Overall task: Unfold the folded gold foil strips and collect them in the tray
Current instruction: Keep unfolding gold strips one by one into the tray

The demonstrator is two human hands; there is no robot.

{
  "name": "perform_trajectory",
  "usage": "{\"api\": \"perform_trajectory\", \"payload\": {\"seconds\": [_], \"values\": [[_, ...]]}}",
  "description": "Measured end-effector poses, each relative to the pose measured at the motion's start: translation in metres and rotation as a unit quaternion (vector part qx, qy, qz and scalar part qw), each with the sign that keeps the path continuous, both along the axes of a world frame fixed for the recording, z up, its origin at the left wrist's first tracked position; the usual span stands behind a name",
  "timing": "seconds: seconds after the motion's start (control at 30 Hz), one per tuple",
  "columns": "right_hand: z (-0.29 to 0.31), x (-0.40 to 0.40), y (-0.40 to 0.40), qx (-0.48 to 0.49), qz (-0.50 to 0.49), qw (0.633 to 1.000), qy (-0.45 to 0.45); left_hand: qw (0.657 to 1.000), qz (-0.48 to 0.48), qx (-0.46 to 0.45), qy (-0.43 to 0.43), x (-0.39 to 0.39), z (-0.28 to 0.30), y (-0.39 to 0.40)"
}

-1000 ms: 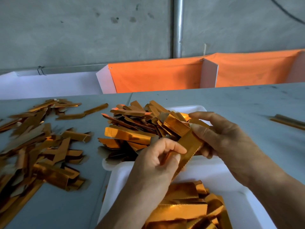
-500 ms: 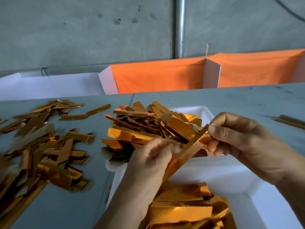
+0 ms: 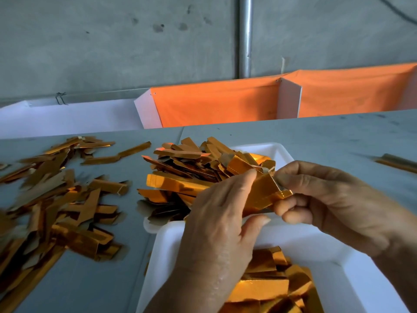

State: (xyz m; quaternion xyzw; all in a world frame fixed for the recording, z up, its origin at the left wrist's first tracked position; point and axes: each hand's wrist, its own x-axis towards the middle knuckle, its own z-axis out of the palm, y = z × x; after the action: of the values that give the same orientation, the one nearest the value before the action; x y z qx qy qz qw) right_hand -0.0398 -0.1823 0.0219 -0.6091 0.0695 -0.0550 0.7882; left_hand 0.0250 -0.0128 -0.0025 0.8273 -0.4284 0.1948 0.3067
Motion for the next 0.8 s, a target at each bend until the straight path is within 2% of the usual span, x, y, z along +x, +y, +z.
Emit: {"api": "perform_trajectory", "payload": {"seconds": [0.17,0.27,0.6,0.8], "values": [[-0.001,0.0,-0.001,0.046,0.015,0.999,0.004,0.993,-0.028,-0.04,0.103,0.002,-0.002,0.003],[-0.001,0.0,-0.002,0.052,0.033,0.998,0.003,0.987,-0.057,-0.059,0.137,0.005,-0.004,0.006],[-0.001,0.0,-0.001,0.004,0.027,0.999,-0.02,0.95,-0.126,-0.103,0.268,0.011,-0.004,0.008],[-0.003,-0.003,0.006,-0.027,0.041,0.998,-0.044,0.912,-0.163,-0.144,0.347,0.016,-0.004,0.011]]}}
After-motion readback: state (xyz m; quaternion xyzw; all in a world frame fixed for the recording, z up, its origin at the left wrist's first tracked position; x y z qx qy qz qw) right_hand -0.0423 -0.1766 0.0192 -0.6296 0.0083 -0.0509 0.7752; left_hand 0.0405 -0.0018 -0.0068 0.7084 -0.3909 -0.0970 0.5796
